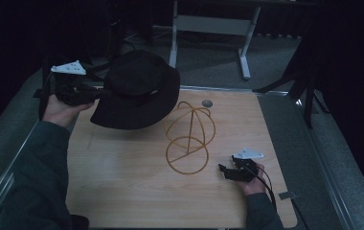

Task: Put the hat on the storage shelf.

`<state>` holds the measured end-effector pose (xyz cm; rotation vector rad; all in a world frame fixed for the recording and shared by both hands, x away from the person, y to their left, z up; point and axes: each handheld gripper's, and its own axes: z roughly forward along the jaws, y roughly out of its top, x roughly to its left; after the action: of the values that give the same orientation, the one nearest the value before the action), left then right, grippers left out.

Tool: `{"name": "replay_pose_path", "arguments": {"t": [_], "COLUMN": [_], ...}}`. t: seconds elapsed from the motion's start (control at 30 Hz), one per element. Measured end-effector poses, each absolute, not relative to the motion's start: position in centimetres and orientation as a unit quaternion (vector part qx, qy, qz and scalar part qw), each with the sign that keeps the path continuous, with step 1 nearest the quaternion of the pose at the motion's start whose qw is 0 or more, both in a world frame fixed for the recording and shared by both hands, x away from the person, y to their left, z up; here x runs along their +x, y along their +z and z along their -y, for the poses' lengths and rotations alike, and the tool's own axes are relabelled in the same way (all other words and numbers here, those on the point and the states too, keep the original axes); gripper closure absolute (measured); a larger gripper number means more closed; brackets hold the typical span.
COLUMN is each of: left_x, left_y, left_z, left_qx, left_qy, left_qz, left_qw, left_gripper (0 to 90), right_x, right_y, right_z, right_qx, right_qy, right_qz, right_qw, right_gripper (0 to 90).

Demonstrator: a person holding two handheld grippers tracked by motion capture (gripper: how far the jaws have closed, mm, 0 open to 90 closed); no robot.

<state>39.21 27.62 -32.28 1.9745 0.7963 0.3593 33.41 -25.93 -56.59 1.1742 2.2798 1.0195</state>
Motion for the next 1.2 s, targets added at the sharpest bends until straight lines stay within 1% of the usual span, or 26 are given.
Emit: {"name": "replay_pose_path", "arguments": {"t": [0.67,1.2], "left_x": [38.7,38.2], "left_y": [-31.1,-30.0], "left_z": [-27.2,-27.0], "left_qx": [0.805,0.804], "left_qy": [0.149,0.136], "left_qz": [-0.309,-0.296], "left_qw": [0.485,0.498], "left_gripper": [88.8,88.8], "right_x": [33.4,33.4], "right_y": [-56.6,-56.6], "right_z": [25.9,25.9], "right_qx": [0.419,0.419], "right_qy": [0.363,0.363], "right_qz": [-0.811,-0.811], "right_qw": [0.189,0.189], "right_gripper": [28.9,28.9]}}
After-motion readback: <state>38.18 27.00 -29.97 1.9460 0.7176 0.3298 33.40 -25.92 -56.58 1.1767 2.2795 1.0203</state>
